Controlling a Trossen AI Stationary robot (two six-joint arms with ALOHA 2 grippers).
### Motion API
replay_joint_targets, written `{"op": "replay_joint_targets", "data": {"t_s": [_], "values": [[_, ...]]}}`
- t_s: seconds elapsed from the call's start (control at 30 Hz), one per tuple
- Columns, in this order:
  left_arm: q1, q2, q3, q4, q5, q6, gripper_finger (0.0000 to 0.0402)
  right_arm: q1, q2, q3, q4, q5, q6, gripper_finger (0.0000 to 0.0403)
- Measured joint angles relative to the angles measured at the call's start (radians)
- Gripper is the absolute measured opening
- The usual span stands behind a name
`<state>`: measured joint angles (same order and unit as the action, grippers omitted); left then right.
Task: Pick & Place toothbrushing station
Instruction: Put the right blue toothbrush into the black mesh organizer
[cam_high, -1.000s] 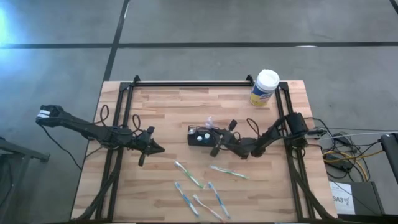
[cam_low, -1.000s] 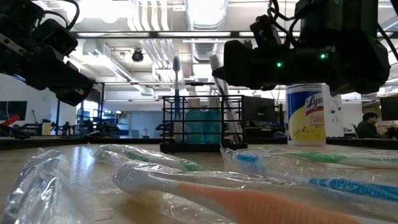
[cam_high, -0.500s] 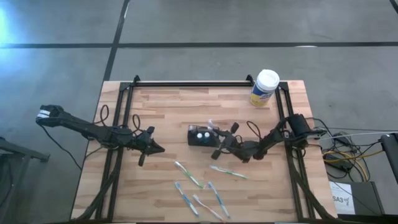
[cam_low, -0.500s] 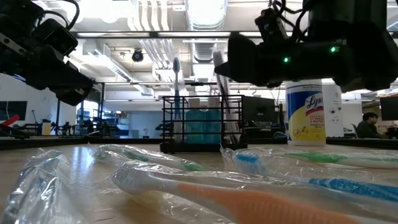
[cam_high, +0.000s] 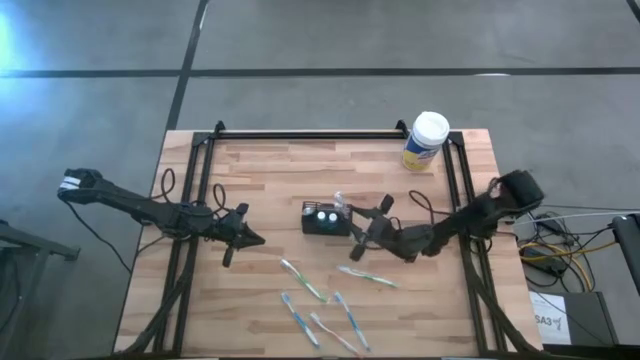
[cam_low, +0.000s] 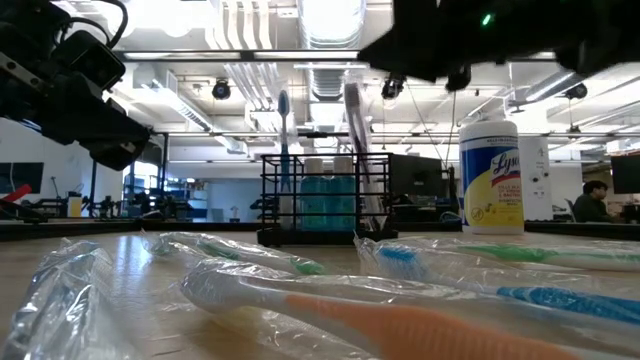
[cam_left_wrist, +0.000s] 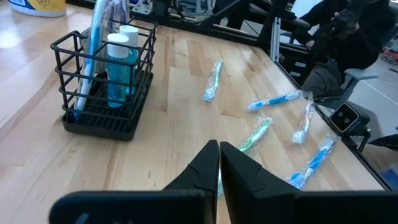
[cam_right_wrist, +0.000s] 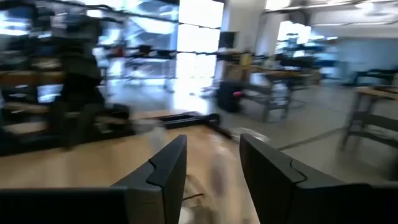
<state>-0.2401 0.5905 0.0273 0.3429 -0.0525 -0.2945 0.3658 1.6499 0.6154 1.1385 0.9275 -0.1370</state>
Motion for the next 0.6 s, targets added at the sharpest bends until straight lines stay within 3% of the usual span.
{"op": "replay_joint_targets", "data": {"t_s": [0.1, 0.27, 0.47, 0.6], "values": [[0.0, 0.0, 0.0, -0.002, 0.0, -0.002, 0.0019, 0.046, -0.09, 0.029, -0.225, -0.061, 0.101, 0.0135], [0.0, 0.0, 0.0, -0.002, 0.0, -0.001, 0.0019, 0.102, -0.158, 0.204, -0.806, -0.142, 0.431, 0.0123], [0.0, 0.0, 0.0, 0.001, 0.0, -0.012, 0.0019, 0.174, -0.064, 0.503, -1.465, -0.224, 0.759, 0.0116], [0.0, 0.0, 0.0, 0.001, 0.0, -0.022, 0.0019, 0.201, 0.038, 0.676, -1.713, -0.326, 0.898, 0.0116]]}}
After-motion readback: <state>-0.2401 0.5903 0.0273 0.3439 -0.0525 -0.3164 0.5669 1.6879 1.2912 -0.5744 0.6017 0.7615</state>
